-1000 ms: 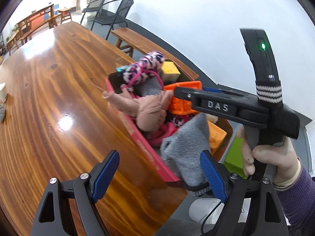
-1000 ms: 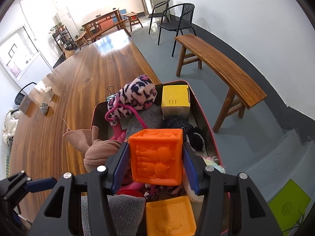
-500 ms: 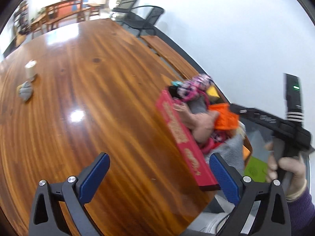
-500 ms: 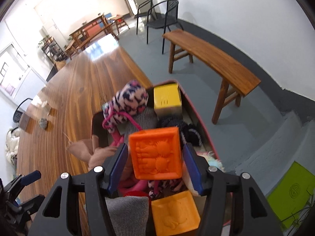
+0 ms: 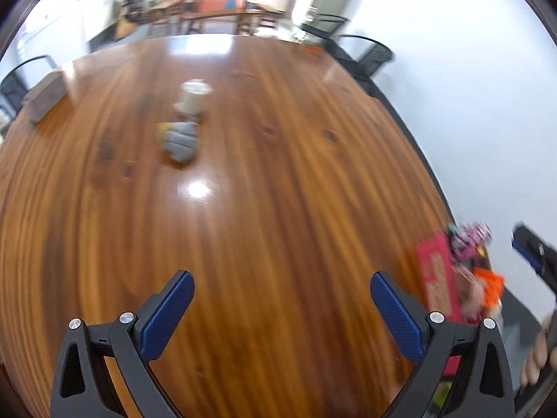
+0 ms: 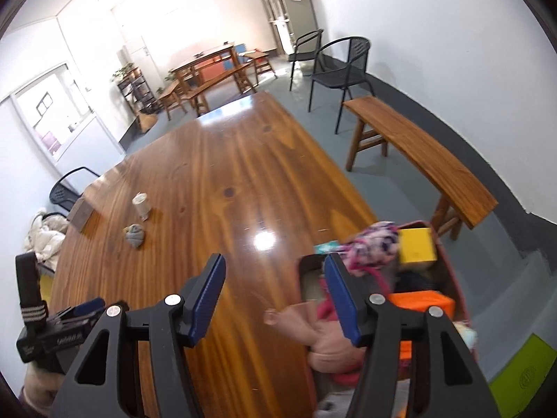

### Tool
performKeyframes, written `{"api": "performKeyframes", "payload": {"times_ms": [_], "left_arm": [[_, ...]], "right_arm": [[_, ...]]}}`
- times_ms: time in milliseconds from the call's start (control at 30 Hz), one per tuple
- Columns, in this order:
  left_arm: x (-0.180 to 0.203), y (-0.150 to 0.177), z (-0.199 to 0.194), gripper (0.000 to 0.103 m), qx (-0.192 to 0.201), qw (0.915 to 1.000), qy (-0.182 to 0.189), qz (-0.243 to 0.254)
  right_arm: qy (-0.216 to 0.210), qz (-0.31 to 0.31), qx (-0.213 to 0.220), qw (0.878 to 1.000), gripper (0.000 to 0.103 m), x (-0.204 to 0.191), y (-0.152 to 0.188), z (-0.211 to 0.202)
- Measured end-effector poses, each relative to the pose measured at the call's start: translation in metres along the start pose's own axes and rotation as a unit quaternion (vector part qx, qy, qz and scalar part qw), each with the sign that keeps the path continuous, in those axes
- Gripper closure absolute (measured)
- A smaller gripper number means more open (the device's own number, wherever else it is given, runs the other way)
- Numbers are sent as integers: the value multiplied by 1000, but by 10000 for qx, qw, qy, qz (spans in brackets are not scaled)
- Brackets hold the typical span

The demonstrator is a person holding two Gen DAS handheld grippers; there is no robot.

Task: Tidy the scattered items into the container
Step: 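Return both tools to the table, then grasp the grey-and-yellow sock ball with the left tool while the right tool grasps the white cup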

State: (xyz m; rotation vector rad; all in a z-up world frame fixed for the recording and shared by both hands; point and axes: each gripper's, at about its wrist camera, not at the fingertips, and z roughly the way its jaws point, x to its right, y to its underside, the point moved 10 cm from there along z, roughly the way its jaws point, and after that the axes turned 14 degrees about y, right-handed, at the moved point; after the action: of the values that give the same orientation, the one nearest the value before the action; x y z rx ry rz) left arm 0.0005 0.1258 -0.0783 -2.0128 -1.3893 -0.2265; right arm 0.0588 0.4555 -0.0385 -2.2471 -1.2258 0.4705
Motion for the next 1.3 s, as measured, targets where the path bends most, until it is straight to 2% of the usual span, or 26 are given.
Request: {"api": "performKeyframes", "payload": {"times_ms": [167,433,733,1000,1100,1167,1300], "left_arm": [[-53,-31,-7,1,168,9994,-228,-211],[-100,-80,21,1,168,9991,-267,-283],[-126,-118,61,1,40,9995,-232,-225],[-137,-127,79,1,-33,9996,-257,-150],[-141,-130,81,10,-11,9993,-354,-74],[-144,-130,82,24,-10,9992,-401,-88],[-151,-127,86,27,-86,9990,-441,-75]], "right_arm": [[-194,-202,-192,9994,40,-47,6,18],[-223,-423,-461,9978,40,-96,15,40],[-6,-423,-689,9967,40,-109,21,62],[65,-416,-806,9959,40,-119,18,77],[50,-452,-832,9955,40,-126,17,82],[32,-494,-836,9953,40,-130,17,84],[-29,-607,-817,9948,40,-142,13,89]]}}
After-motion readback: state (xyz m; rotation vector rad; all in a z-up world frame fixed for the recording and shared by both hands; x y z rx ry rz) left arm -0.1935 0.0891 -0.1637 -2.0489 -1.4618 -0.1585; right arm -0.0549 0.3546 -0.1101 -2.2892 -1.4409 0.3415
